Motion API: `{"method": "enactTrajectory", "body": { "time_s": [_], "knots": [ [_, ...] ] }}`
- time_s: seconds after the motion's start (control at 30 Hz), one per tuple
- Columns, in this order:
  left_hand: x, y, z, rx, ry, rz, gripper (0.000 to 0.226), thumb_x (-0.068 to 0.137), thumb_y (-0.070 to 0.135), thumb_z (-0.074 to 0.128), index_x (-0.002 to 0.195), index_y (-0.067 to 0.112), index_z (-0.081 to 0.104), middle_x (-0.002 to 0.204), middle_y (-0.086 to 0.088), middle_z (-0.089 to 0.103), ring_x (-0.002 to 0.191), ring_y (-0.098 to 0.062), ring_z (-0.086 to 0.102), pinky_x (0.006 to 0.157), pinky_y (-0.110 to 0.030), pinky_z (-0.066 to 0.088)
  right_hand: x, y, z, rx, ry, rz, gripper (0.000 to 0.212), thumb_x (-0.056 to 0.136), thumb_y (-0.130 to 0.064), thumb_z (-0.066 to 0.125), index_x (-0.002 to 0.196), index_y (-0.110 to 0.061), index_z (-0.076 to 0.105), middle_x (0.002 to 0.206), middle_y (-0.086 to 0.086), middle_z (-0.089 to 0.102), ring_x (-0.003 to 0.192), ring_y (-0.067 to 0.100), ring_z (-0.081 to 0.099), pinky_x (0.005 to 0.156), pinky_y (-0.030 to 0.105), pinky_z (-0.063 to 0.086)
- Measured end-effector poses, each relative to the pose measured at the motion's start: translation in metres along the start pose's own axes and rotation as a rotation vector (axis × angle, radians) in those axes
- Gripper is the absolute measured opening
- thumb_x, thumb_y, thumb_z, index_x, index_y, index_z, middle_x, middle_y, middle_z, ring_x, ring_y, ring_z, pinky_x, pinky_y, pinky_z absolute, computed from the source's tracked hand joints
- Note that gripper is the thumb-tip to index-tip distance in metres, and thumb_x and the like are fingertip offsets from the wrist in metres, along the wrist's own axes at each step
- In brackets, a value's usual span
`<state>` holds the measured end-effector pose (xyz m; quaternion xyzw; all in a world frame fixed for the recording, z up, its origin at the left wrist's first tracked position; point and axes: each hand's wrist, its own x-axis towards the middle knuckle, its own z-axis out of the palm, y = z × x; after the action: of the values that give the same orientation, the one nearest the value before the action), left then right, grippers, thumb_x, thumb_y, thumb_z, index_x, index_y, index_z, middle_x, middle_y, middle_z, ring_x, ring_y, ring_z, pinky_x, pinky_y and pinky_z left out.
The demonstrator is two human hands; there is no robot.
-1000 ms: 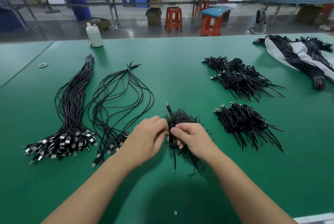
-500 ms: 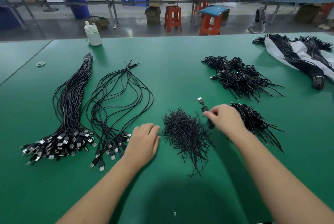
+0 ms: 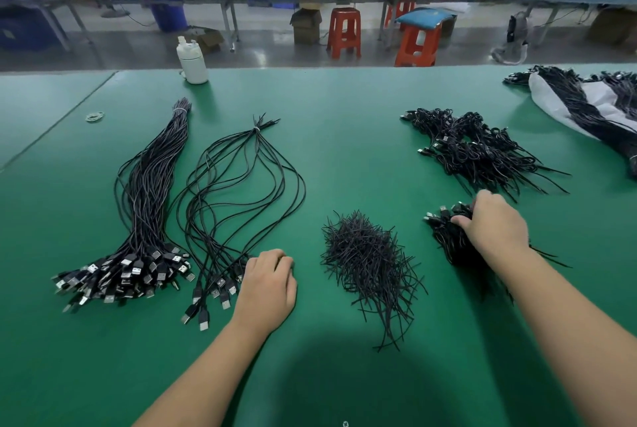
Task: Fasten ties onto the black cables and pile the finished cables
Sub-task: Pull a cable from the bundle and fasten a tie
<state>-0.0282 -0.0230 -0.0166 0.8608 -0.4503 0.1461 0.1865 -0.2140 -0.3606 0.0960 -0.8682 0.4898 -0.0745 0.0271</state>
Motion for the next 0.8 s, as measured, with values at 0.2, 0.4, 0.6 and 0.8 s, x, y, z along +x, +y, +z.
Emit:
{"method": "enactTrajectory", "body": {
  "time_s": [0.2, 0.4, 0.6, 0.8],
  "knots": [
    [-0.001, -0.001, 0.003, -0.005, 0.012, -0.012, 0.014, 0.086, 0.017, 0.058, 0.095, 0.012, 0.068, 0.1, -0.001, 0.06, 0.098, -0.019, 0.054, 0.083, -0.034, 0.043, -0.026, -0.042, 0.025, 0.13, -0.044, -0.246, 0.031, 0.098, -0.046, 0.051, 0.09, -0.017, 0.058, 0.08, -0.005, 0.056, 0.063, 0.009, 0.057, 0.053, 0.028, 0.051],
    [0.0, 0.002, -0.002, 0.085, -0.003, -0.012, 0.012, 0.077, 0.011, 0.071, 0.088, 0.013, 0.067, 0.087, -0.002, 0.056, 0.081, -0.023, 0.052, 0.069, -0.036, 0.044, -0.053, -0.054, 0.059, 0.089, -0.254, -0.192, 0.047, 0.104, -0.048, 0.034, 0.114, -0.007, 0.055, 0.11, 0.011, 0.062, 0.101, 0.027, 0.056, 0.081, 0.039, 0.051],
    [0.025, -0.013, -0.027, 0.288, -0.109, -0.327, 0.035, 0.085, 0.031, 0.066, 0.114, 0.012, 0.059, 0.105, -0.007, 0.058, 0.091, -0.024, 0.051, 0.077, -0.036, 0.044, -0.06, -0.052, 0.063, -0.002, -0.272, -0.231, 0.048, 0.105, -0.049, 0.027, 0.117, -0.01, 0.053, 0.102, 0.006, 0.065, 0.092, 0.025, 0.059, 0.071, 0.036, 0.048],
    [0.046, -0.038, -0.05, 0.462, -0.346, -0.42, 0.022, 0.093, 0.041, 0.058, 0.088, 0.021, 0.052, 0.093, 0.002, 0.064, 0.09, -0.021, 0.06, 0.071, -0.032, 0.035, -0.061, -0.053, 0.063, -0.004, -0.285, -0.227, 0.052, 0.105, -0.05, 0.025, 0.125, -0.01, 0.052, 0.109, 0.007, 0.066, 0.099, 0.026, 0.06, 0.072, 0.036, 0.048]
  ]
}}
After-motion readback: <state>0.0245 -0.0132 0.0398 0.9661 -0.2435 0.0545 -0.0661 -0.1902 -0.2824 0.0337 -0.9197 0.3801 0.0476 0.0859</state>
